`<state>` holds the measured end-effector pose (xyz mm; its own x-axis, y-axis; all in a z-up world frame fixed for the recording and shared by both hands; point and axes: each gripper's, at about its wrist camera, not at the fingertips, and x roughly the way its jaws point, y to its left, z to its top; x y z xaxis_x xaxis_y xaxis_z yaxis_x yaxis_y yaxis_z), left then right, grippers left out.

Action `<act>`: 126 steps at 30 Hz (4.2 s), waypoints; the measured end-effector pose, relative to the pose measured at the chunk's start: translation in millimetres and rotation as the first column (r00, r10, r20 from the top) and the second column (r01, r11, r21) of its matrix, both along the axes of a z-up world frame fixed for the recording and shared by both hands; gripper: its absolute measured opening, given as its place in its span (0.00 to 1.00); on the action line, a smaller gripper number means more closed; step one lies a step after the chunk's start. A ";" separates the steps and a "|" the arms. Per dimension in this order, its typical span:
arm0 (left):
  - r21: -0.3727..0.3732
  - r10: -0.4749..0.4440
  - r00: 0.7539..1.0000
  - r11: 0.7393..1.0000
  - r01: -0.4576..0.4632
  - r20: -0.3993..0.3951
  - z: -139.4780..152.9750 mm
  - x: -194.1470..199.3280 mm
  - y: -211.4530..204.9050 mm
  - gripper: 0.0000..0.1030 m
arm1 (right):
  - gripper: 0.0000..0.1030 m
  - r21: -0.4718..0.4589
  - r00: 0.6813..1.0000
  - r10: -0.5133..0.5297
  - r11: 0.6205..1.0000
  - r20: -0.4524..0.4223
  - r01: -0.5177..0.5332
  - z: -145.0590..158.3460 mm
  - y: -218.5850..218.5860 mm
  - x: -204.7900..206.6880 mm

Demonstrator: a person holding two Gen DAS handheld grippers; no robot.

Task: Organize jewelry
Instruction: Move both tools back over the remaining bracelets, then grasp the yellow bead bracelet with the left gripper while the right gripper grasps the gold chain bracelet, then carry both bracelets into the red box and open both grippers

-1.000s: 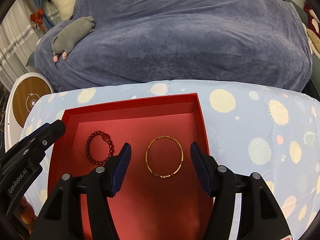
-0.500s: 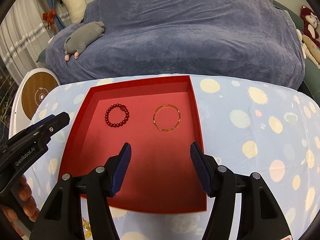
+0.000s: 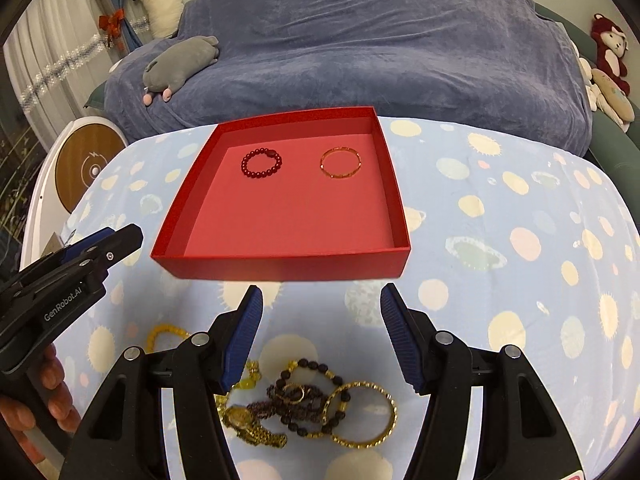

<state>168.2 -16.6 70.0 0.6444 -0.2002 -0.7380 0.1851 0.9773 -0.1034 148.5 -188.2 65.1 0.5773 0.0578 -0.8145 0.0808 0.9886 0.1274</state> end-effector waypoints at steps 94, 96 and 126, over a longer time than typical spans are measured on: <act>-0.074 0.039 0.995 0.996 -0.046 -0.090 -23.0 -84.4 32.9 0.07 | 0.54 0.112 0.996 -0.069 0.991 -0.058 0.075 -35.7 8.6 -107.0; -0.082 0.033 0.996 0.996 -0.040 -0.083 -17.6 -86.1 31.1 0.07 | 0.54 0.115 0.996 -0.067 0.991 -0.053 0.072 -33.3 8.4 -108.2; -0.124 -0.033 0.999 0.992 0.033 0.000 15.1 71.9 -32.9 0.07 | 0.54 0.081 1.000 0.019 0.997 0.020 -0.020 -9.3 -10.4 85.0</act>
